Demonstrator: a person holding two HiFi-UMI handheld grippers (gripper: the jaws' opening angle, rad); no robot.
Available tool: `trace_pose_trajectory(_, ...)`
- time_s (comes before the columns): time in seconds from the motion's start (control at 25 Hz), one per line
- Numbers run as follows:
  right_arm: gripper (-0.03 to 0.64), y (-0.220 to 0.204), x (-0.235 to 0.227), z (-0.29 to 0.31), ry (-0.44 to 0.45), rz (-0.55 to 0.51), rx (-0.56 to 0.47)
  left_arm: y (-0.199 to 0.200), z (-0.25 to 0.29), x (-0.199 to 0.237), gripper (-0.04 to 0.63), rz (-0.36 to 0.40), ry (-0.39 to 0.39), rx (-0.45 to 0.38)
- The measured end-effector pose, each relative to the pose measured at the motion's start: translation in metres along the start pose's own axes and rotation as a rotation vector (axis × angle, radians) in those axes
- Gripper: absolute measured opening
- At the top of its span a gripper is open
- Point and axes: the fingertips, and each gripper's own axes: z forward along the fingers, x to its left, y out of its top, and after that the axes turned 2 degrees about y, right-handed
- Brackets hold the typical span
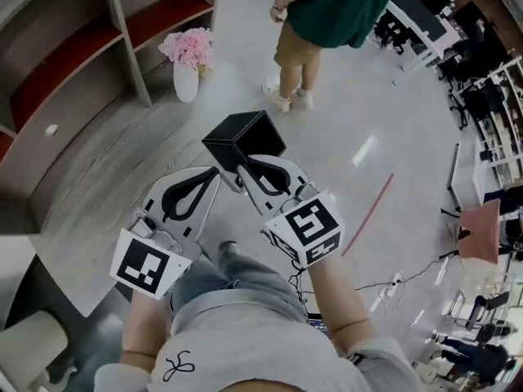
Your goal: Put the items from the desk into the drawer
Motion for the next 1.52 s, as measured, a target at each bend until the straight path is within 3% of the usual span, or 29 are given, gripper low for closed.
trace_pose_trajectory(0.6,0.037,-0.057,-0.048,-0.089,-0.035,0.03,-0.019,-0.003,0.055,-0.1,0.011,0.03,-0.018,0.016)
trace_pose_trajectory(1.08,0.037,-0.085,-0.056,-0.076,-0.104,0.112,0.03,-0.009,0.08,-0.084,0.011,0.007,-0.115,0.057)
trace_pose_trajectory(1.52,0.037,-0.109,-0.07,-0.056,-0.232,0.156,0.081,-0.008,0.098,-0.055,0.011,-0.005,-0.237,0.043)
